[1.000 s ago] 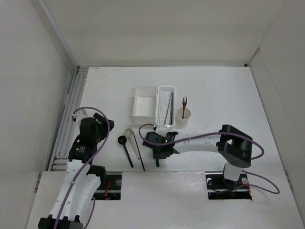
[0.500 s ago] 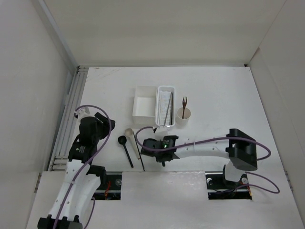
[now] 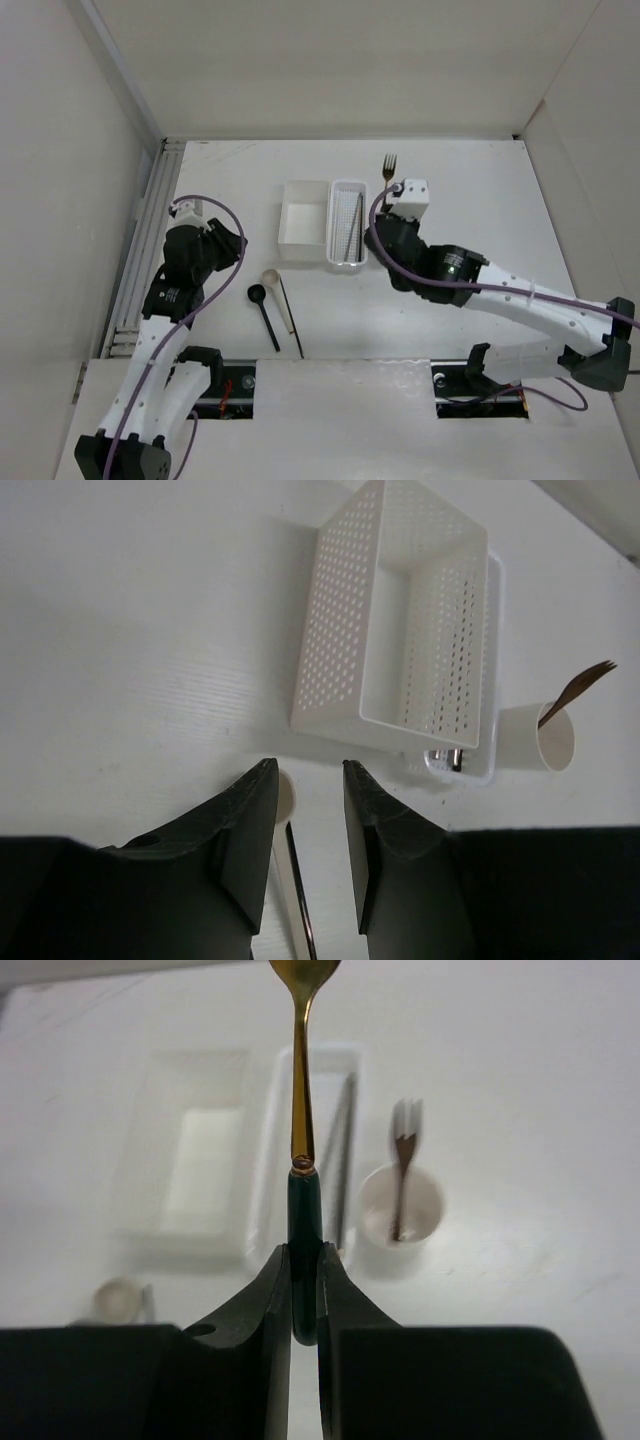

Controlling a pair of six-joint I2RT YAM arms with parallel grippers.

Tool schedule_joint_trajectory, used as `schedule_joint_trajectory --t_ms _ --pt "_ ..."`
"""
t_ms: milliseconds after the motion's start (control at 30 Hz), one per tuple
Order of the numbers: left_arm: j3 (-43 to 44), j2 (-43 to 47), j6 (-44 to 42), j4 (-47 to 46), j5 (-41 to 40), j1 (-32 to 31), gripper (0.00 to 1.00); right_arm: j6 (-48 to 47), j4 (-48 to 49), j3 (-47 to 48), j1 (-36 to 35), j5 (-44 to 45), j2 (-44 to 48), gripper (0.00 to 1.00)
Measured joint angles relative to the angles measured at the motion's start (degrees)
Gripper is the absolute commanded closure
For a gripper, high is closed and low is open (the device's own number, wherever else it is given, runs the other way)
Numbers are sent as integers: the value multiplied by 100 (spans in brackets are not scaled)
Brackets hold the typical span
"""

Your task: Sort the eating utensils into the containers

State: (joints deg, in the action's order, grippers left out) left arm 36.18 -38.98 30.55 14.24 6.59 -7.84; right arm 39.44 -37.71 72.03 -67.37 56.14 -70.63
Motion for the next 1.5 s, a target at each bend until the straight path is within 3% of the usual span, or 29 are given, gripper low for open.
schedule_joint_trajectory --t_ms 233,500,800,1300,1400,1500 --pt "0 -343 -173 9 345 -98 71 -2177 2439 -1392 1923 -887 144 100" --pt "-4 -599 -260 -79 391 -116 71 -3158 4861 -2774 3130 -2951 203 100" --pt "-4 -704 -267 -205 356 -116 71 -3401 6181 -3407 3252 -4065 -212 100" --pt "-7 -769 -271 -249 256 -116 69 -3058 6819 -4092 3252 -4039 -645 100" --pt "-7 -780 -271 -249 236 -116 68 -3034 6817 -4142 3248 -3917 -688 90" --pt "-7 -780 -271 -249 212 -116 64 -2994 6835 -4151 3248 -3812 -704 74"
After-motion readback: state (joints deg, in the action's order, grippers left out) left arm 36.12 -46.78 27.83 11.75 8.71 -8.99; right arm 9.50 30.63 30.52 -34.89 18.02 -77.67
